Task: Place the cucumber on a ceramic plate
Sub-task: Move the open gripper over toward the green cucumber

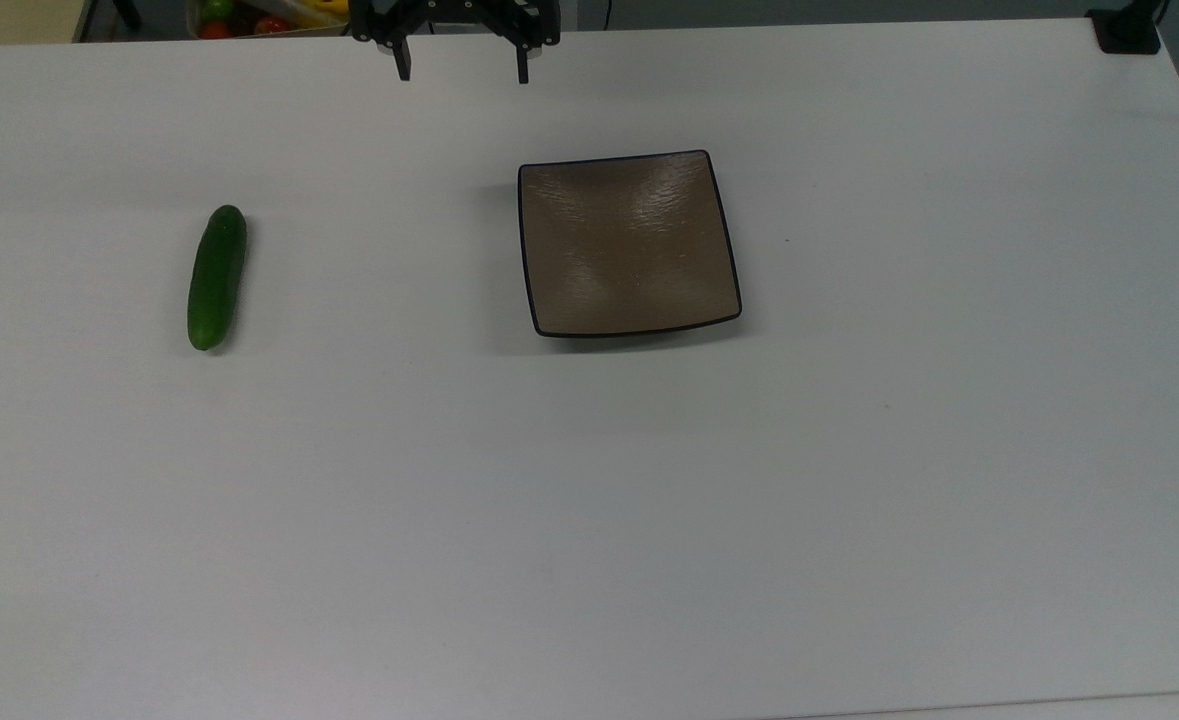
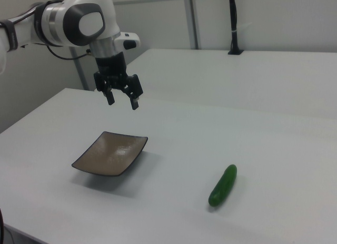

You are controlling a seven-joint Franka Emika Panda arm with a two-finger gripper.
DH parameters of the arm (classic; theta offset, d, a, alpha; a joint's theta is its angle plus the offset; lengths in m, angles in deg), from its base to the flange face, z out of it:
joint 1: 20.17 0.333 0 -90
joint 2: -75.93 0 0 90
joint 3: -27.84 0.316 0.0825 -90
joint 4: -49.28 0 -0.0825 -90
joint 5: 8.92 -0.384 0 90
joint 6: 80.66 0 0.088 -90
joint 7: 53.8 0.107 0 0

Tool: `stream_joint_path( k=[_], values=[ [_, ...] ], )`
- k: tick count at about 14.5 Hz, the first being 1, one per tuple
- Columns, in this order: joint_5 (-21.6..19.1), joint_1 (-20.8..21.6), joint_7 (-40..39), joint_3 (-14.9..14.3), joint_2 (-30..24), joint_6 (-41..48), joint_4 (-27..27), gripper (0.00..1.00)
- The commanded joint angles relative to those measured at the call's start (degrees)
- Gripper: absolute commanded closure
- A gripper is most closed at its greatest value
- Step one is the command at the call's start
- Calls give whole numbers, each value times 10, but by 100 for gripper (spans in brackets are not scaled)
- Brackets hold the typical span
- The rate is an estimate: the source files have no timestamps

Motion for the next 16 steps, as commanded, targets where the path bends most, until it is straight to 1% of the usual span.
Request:
stream_joint_path(
  k=[1, 14, 16],
  values=[
    [5, -1, -4, 24, -14, 3, 29, 0],
    [11, -4, -5, 25, -16, 4, 26, 0],
    [13, -18, -7, 25, -19, -6, 26, 0]
  ],
)
